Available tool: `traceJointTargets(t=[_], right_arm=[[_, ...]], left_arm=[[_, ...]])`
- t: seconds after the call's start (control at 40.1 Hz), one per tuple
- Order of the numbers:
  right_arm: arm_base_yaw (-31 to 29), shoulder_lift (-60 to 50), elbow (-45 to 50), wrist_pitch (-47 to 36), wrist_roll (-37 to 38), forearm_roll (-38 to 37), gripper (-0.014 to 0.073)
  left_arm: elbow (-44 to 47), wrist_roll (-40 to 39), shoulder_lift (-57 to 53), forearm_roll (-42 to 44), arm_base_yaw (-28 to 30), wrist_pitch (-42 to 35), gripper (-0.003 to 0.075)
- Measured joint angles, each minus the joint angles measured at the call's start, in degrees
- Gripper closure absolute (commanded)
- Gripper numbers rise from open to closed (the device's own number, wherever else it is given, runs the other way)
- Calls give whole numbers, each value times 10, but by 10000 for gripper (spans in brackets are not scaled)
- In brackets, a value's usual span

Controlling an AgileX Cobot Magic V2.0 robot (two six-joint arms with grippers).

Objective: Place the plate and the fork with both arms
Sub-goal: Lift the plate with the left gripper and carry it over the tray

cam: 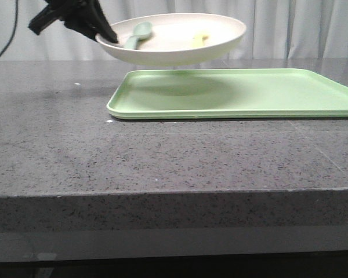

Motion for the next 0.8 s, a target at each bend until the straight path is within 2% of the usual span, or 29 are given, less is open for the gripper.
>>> traceJointTargets(t=[0.449, 0.798], right_arm=[[0, 0, 0, 0, 0, 0, 1], [0, 0, 0, 0, 0, 0, 1]], left_arm=[[0, -87, 24, 33, -90, -77, 738], [0, -120, 35, 37, -120, -116, 738]])
